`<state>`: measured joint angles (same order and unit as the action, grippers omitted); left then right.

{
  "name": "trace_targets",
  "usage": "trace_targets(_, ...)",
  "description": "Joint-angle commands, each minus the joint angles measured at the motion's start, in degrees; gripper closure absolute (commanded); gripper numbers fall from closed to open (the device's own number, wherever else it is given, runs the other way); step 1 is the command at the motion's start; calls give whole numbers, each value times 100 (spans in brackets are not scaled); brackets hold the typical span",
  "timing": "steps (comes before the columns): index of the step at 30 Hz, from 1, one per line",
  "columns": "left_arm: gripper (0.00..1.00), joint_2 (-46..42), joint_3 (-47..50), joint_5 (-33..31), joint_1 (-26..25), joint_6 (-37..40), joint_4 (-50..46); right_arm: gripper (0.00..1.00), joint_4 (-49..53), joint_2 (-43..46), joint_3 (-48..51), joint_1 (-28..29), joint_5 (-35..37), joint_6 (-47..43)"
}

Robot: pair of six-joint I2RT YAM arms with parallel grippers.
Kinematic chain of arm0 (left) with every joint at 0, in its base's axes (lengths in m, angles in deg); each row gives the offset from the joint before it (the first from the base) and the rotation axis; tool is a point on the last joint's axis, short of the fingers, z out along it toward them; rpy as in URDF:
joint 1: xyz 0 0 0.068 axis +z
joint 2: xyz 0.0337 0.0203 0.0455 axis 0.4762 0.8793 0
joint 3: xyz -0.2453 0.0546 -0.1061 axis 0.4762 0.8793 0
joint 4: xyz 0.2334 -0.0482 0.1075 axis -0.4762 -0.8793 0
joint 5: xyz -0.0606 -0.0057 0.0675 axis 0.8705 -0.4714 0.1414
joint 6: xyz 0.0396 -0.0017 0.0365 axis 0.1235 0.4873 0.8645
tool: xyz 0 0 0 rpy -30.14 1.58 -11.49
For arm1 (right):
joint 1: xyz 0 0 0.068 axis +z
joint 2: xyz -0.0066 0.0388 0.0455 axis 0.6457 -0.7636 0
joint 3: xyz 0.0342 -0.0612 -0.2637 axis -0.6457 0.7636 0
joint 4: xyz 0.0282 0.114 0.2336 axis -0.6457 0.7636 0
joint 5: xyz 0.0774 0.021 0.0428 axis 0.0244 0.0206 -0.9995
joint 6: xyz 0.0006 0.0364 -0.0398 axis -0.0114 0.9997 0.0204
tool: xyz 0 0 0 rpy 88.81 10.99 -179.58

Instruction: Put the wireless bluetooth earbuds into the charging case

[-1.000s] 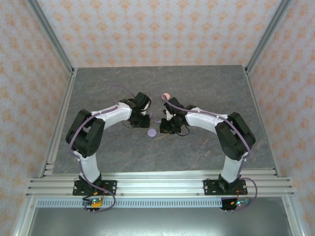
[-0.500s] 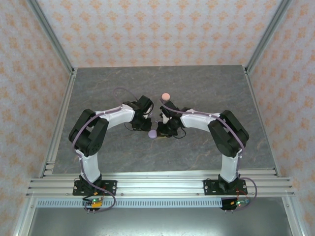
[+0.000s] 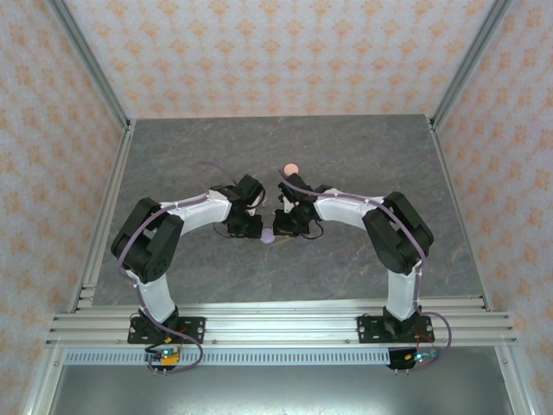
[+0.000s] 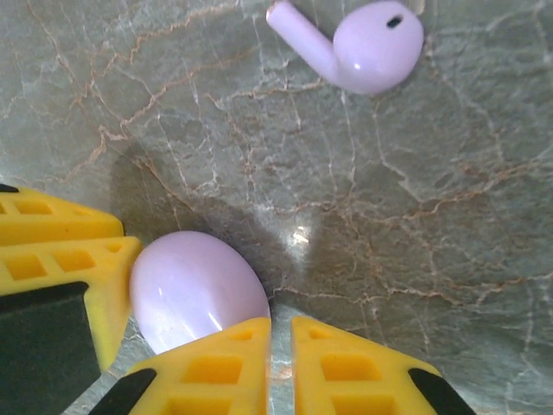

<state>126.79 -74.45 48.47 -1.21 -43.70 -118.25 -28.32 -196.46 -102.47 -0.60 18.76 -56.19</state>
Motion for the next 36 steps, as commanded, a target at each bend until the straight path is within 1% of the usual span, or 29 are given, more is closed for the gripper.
trace_targets(1,80,-227,86,73,-61,-96,-21,86,325,-68,-229,20,352,-84)
trace_targets(8,79,-442,84,42,-60,-43,-151,86,699,70,-332,24,1074,-140)
trace_targets(10,79,-552,75,-118,-52,-31,-240,86,785,159,-372,20,1182,-137)
trace_targets(14,79,-665,1,-315,103,47,-356,86,857,300,-358,24,977,-226)
trace_targets(17,82,-565,-128,-277,231,109,-358,87,863,319,-305,20,628,-335)
trace_targets(20,85,-376,-249,-220,251,161,-280,87,703,347,-152,23,189,-387)
trace_targets(23,87,-149,-351,-87,254,171,-202,87,559,317,-53,20,-95,-377)
trace_targets(28,88,85,-363,158,254,154,-40,87,502,181,-58,20,-171,-338)
trace_targets(31,89,100,-306,160,250,144,-11,87,460,98,-86,26,-226,-314)
trace_targets(34,88,85,-248,371,214,214,35,87,438,38,-128,28,-244,-305)
trace_targets(36,88,71,-229,329,168,223,12,87,447,-19,-160,33,-238,-288)
